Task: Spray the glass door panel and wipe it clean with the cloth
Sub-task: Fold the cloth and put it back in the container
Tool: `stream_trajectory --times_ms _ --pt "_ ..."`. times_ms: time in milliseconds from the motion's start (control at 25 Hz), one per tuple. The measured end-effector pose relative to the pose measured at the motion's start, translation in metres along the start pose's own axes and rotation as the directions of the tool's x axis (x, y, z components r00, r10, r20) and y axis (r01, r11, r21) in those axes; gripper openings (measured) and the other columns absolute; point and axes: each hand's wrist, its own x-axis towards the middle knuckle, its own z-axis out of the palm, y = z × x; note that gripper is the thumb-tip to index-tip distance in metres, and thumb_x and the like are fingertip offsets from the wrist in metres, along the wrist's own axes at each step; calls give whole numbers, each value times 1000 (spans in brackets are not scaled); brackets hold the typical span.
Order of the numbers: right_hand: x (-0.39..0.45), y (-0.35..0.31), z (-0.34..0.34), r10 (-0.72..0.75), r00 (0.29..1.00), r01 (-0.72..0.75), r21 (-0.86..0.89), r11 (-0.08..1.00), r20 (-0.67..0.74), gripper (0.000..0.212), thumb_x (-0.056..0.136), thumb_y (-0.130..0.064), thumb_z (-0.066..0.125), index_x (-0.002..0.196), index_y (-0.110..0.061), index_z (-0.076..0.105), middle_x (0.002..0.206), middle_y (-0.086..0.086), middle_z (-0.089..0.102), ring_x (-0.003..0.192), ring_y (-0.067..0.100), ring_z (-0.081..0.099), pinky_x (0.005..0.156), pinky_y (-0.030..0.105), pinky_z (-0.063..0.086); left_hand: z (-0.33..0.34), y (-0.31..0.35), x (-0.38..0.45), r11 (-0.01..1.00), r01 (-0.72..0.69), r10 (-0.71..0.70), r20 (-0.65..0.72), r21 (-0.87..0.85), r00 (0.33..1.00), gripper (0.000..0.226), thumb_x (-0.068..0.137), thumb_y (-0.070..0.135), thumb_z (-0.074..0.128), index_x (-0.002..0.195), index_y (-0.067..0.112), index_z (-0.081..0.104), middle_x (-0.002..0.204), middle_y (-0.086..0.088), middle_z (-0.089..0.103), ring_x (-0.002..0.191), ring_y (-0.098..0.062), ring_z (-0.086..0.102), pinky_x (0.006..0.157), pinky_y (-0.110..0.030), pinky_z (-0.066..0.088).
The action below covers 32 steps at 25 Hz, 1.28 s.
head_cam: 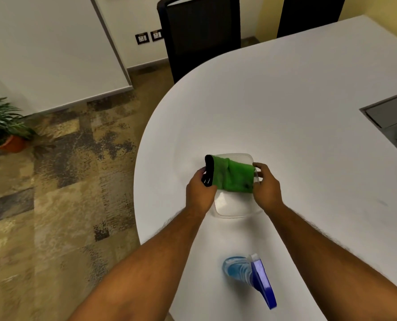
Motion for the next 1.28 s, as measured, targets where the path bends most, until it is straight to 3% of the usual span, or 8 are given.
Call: stream_trajectory --times_ms 280,640,760,840,920,1000,1160,1280 --pt "-25 -1 23 -172 979 176 -27 984 112 59 96 9 50 142 -27 55 129 7 71 100 29 72 79 30 55 -31 -26 -44 996 31 -42 -122 -87 992 67 89 20 84 150 19 55 137 2 66 116 -11 60 101 -25 49" --pt "-49 14 40 -135 966 151 -58 987 219 56 99 0 62 147 -25 47 140 11 67 109 29 69 88 34 55 -41 -59 -60 990 130 -135 -83 -62 987 71 90 15 83 152 17 49 149 -7 62 134 -26 61 109 -32 51" --pt "-57 11 29 -146 962 167 -74 983 230 71 93 -9 76 155 -22 45 148 8 59 125 27 62 101 35 51 -44 -52 -60 996 58 -50 -114 67 992 93 82 13 88 159 17 37 161 -8 44 145 -27 48 114 -35 45" --pt "-71 11 17 -176 967 193 -76 978 184 63 93 -13 77 151 -21 53 147 3 57 126 24 60 100 30 49 -48 -44 -64 976 -117 147 -158 184 976 96 81 11 87 161 19 33 167 -4 32 151 -23 37 120 -33 38" --pt "-86 15 2 -227 956 242 -64 968 184 49 95 -13 75 142 -22 62 138 -7 58 122 18 59 98 30 51 -49 -38 -71 929 -312 334 -90 199 938 84 83 6 83 155 22 42 165 3 34 151 -17 39 121 -31 39" --pt "-103 25 -12 -288 931 313 -86 946 222 41 95 -10 73 134 -22 69 133 -12 58 122 12 56 103 33 51 -45 -41 -85 895 -400 406 11 196 914 71 85 5 80 148 23 53 158 6 41 146 -15 46 118 -33 45" --pt "-132 43 -30 -287 904 346 -149 926 317 37 95 -2 68 125 -24 70 132 -6 64 121 14 58 98 30 52 -33 -60 -124 882 -407 367 195 239 910 66 86 -5 75 140 29 57 145 16 46 130 -8 54 109 -39 56" --pt "-150 52 -44 -217 893 299 -160 941 393 45 95 8 62 118 -31 66 123 -8 65 113 16 61 85 19 49 -22 -73 -161 873 -362 290 249 327 924 78 87 -11 70 141 41 48 143 20 45 129 -6 54 106 -33 57"
